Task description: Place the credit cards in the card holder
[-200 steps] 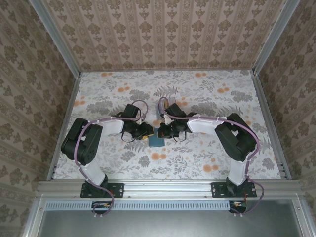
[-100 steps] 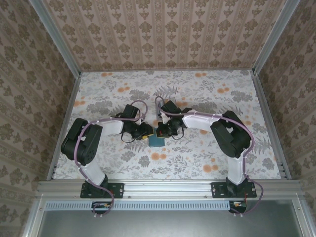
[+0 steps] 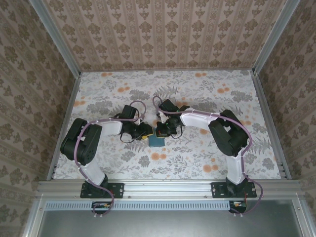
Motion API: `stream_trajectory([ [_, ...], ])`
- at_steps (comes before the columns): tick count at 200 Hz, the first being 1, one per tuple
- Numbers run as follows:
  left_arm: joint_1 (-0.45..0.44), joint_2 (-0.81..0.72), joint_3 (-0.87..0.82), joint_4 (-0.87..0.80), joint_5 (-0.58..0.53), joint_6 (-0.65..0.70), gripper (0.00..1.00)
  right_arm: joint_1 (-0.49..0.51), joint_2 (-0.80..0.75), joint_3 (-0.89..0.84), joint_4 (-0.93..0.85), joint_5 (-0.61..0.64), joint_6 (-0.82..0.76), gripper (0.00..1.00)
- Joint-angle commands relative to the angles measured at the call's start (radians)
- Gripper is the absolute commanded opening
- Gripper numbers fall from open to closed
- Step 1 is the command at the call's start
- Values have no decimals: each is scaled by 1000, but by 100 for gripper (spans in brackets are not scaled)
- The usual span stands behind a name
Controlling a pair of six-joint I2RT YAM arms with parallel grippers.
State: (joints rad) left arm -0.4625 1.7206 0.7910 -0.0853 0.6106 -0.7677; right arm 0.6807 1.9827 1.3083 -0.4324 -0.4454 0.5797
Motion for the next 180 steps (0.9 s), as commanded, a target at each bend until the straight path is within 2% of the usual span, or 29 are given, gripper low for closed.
stream_trajectory([
  [1,-21,85,-42,43,-20,-15,33,20,56,0,-42,4,12,2],
  [48,-19,88,-47,52,-15,-16,32,20,65,2,-42,1,11,2],
  [79,-18,91,-53,69,-11,-24,31,25,121,49,-181,64,-27,1],
  [114,-15,100,-62,98,-1,-39,31,28,154,43,-258,141,-34,0],
  [128,-12,100,-63,103,-2,-41,31,28,160,25,-245,148,-33,0],
  [145,-4,85,-60,98,-5,-37,32,26,126,-12,-159,95,-22,0],
  [164,-1,46,-50,73,-14,-21,32,25,29,-41,-32,78,-1,10],
  [180,61,2,-30,19,-27,17,32,21,-58,-50,26,110,7,20],
])
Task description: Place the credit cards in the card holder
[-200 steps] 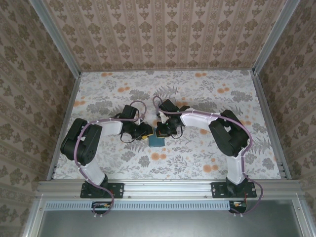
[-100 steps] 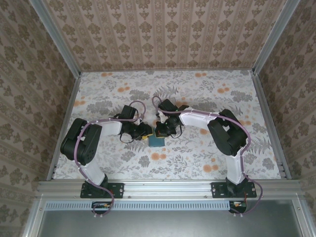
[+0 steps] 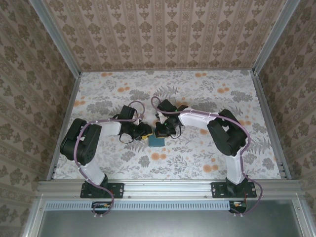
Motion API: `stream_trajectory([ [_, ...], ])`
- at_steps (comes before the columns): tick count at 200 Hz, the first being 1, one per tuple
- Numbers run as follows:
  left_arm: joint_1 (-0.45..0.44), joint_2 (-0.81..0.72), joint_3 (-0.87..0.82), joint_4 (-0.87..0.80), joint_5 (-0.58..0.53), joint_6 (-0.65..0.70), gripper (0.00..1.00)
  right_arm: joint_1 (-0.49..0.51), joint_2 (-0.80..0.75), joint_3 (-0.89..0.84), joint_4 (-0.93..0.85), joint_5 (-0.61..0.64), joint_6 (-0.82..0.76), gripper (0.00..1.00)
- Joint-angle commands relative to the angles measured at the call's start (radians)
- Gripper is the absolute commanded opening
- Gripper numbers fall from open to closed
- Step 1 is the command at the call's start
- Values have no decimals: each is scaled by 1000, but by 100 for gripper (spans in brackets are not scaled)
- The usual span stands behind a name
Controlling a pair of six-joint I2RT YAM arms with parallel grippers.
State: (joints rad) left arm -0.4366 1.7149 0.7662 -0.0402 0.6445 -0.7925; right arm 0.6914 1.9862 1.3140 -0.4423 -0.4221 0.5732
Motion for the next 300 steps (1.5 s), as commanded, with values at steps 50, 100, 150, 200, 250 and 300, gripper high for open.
stream_trajectory([
  [50,112,-236,36,-200,-205,185,45,5,-275,-179,168,176,2,32],
  [100,151,-506,-14,-208,-330,316,100,-9,-709,-462,385,461,-167,99],
  [150,136,-878,-161,-148,-748,547,100,-62,-1124,-738,656,812,-491,100],
  [200,150,-1081,-549,303,-898,946,100,-319,-1199,-998,813,853,-600,100],
  [250,312,-771,-581,577,-815,954,100,-562,-943,-1098,1120,680,-485,100],
  [300,375,-435,-466,805,-710,977,100,-599,-606,-1028,1414,621,-587,100],
])
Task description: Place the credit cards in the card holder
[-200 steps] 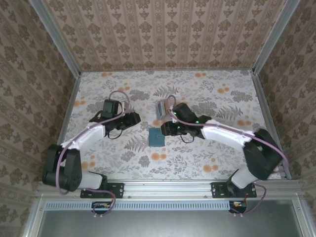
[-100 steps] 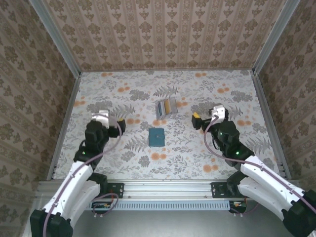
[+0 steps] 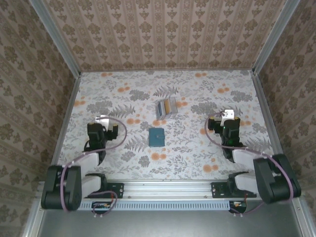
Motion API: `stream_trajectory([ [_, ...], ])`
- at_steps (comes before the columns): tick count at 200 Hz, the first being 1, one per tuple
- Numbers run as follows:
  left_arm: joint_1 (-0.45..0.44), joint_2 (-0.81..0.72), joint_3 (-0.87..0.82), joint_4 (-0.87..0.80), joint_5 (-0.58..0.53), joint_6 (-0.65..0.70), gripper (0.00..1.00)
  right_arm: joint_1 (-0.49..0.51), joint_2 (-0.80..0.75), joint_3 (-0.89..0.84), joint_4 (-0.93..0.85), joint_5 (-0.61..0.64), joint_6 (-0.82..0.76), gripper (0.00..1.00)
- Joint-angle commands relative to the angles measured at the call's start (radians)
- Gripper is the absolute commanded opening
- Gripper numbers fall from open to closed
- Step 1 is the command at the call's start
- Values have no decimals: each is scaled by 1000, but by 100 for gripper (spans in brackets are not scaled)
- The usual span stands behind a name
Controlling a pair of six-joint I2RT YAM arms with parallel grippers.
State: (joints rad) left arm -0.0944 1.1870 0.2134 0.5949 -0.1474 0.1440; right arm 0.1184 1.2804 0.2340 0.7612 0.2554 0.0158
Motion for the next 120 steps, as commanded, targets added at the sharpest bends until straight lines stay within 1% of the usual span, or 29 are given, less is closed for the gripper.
stream_trajectory([
  [1,33,97,94,157,83,38,100,-28,101,56,208,-61,-27,100],
  [7,35,108,137,69,100,38,100,-58,165,72,213,-109,-10,100],
  [13,39,132,164,58,128,49,100,-93,233,85,246,-182,6,100],
  [18,35,145,185,30,135,54,100,-117,288,91,324,-238,19,100],
  [21,32,147,196,9,141,56,100,-126,292,92,324,-260,24,100],
  [30,28,158,205,7,154,63,100,-135,226,117,163,-234,44,100],
  [33,27,157,207,2,151,60,100,-139,228,117,163,-242,46,100],
  [37,27,156,206,5,152,51,100,-140,248,106,220,-249,46,100],
  [43,31,153,193,38,148,27,100,-139,267,91,283,-254,42,100],
  [48,35,149,172,89,155,-8,100,-140,257,93,260,-254,42,100],
  [52,44,153,146,170,172,-40,100,-141,244,100,226,-254,41,100],
  [57,49,166,114,259,203,-30,100,-139,243,107,210,-254,41,100],
  [70,51,186,104,268,158,-60,100,-138,248,121,195,-255,41,100],
  [82,58,243,94,353,171,-58,100,-138,253,148,151,-262,39,100],
  [91,70,322,96,414,194,-63,100,-134,248,178,83,-271,29,100],
  [97,78,380,108,481,207,-55,100,-128,253,169,103,-264,25,100],
  [100,81,376,116,452,213,-55,100,-128,252,170,105,-265,24,100],
  [108,80,330,160,286,208,-65,100,-128,249,176,88,-262,24,100],
  [120,83,357,190,275,176,-77,100,-126,249,175,92,-260,23,100],
])
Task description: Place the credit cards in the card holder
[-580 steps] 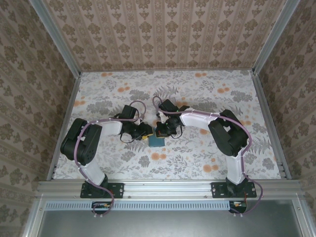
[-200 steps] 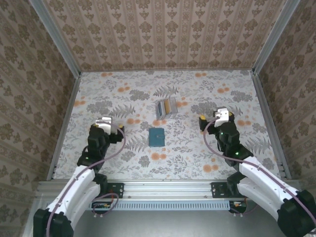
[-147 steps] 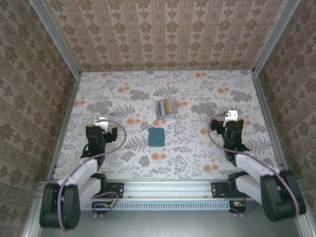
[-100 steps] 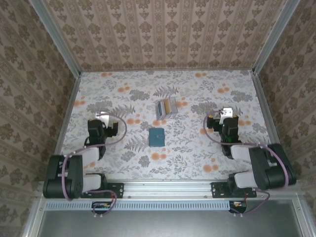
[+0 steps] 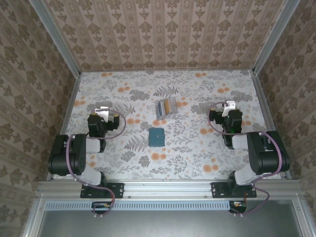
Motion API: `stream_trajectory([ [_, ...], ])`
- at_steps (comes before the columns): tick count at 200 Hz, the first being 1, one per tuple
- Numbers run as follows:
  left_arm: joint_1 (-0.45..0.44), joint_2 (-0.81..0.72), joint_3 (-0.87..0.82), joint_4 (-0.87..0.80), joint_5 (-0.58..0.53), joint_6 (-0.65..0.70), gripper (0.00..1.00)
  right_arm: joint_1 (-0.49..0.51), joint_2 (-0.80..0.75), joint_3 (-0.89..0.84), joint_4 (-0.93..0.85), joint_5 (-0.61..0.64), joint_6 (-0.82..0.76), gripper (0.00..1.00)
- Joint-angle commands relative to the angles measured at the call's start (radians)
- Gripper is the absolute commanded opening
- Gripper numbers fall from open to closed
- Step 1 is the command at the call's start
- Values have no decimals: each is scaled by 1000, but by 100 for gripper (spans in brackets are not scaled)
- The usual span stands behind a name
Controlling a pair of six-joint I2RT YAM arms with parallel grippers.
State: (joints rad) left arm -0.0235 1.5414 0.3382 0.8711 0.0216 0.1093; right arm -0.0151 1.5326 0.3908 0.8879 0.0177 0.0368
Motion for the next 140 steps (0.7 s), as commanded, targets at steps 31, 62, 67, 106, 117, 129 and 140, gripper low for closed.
stream_trajectory([
  [31,8,-3,72,-25,-23,-54,100,8,-4,16,-32,-21,2,100],
  [62,7,-5,73,-29,-23,-56,100,13,-5,14,-29,-12,-2,100],
  [67,9,-5,73,-29,-23,-56,100,14,-5,15,-30,-12,-2,100],
  [106,8,-5,74,-29,-22,-55,100,15,-3,18,-33,-12,-1,100],
  [117,9,-5,73,-30,-22,-54,100,14,-1,19,-35,-12,-2,100],
  [129,8,-4,73,-29,-22,-54,100,15,1,24,-42,-12,-3,100],
  [140,8,-4,73,-29,-22,-54,100,15,0,25,-46,-12,-3,100],
])
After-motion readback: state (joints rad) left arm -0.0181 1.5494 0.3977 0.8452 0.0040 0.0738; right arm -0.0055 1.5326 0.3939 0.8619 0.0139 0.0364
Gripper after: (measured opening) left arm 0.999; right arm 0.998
